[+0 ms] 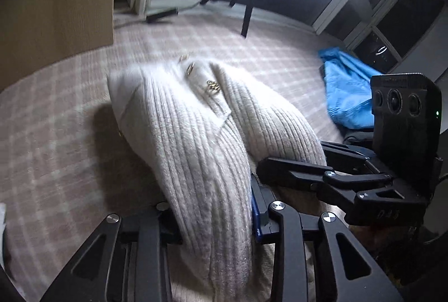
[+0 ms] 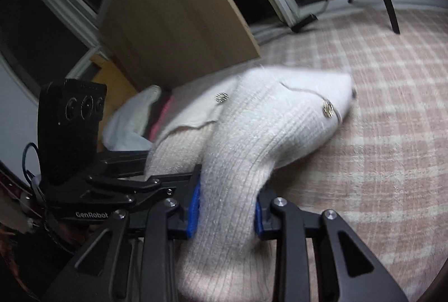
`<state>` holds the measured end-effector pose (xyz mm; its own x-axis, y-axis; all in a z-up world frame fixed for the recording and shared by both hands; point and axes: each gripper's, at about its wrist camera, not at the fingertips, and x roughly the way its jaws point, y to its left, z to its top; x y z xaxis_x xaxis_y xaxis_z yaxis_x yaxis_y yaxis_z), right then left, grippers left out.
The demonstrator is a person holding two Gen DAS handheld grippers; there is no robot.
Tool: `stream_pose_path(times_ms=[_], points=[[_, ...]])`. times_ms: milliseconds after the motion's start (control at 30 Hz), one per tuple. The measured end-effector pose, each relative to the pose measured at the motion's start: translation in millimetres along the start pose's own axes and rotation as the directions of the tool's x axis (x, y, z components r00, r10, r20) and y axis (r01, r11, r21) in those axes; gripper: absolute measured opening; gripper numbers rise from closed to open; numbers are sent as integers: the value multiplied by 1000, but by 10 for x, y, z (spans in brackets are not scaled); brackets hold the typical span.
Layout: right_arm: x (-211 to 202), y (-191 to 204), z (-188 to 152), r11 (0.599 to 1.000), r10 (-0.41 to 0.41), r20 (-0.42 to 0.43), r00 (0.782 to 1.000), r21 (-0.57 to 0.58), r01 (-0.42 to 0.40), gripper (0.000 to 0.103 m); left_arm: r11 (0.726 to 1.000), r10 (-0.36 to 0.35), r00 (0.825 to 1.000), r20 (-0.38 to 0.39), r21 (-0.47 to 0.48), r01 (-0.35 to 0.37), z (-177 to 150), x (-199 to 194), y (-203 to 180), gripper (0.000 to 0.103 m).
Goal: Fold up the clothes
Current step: 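Grasp the folded sweater bundle with both grippers and lift it, then carry the bundle with both grippers and lower it onto the cloth pile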
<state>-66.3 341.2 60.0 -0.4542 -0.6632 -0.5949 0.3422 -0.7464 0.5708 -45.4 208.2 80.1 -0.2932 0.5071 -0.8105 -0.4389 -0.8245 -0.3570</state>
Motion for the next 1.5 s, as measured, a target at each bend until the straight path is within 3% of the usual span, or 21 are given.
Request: stream_pose_path(times_ms=[233,467,667,800,933,1033,1167,1233,1300,1333,1400,1433,1500], points=[[-274,639,-28,995,-8,-1,1000,-99,8,29,1000,-8,996,84,-24,10,-300,-637,10,30],[-161,1472,-54,977,-6,24,1000,-214,10,29,1000,24,986,163,-9,-23,-549,-1301,275,31],[338,2369,56,955,18,58,998,-297,0,29,995,102,967,231,-7,-103,-697,-2061,1005,31],[856,2995,267,935,50,83,995,-354,-18,29,977,204,938,281,-5,-211,-685,-2552,1624,31],[1413,3489,494,912,69,99,993,-409,-23,29,956,286,911,296,-19,-294,-605,-2869,2228,31],[1846,3722,666,907,84,80,993,-418,-43,29,946,320,901,292,-41,-322,-548,-2973,2663,31],[2284,3804,773,908,74,55,996,-416,-45,29,947,320,903,286,-71,-313,-490,-2921,3147,31],[2484,3800,777,895,44,49,998,-445,-17,29,946,320,903,285,-52,-319,-472,-2767,3348,38],[2808,3654,759,896,-33,-35,999,-443,14,29,929,371,920,126,-68,-365,-507,-2372,3663,42],[3018,3436,732,926,-94,-148,984,-377,32,29,914,397,917,29,-108,-392,-580,-2203,3834,41],[3138,3042,626,967,-141,-282,949,-243,71,31,917,364,931,27,-186,-353,-779,-2243,3954,42],[3038,2872,576,983,-98,-293,951,-179,46,32,919,343,939,38,-223,-326,-880,-2284,4001,44],[2731,2690,559,996,-10,-234,972,-89,-11,33,918,320,944,74,-271,-290,-1034,-2420,4012,42]])
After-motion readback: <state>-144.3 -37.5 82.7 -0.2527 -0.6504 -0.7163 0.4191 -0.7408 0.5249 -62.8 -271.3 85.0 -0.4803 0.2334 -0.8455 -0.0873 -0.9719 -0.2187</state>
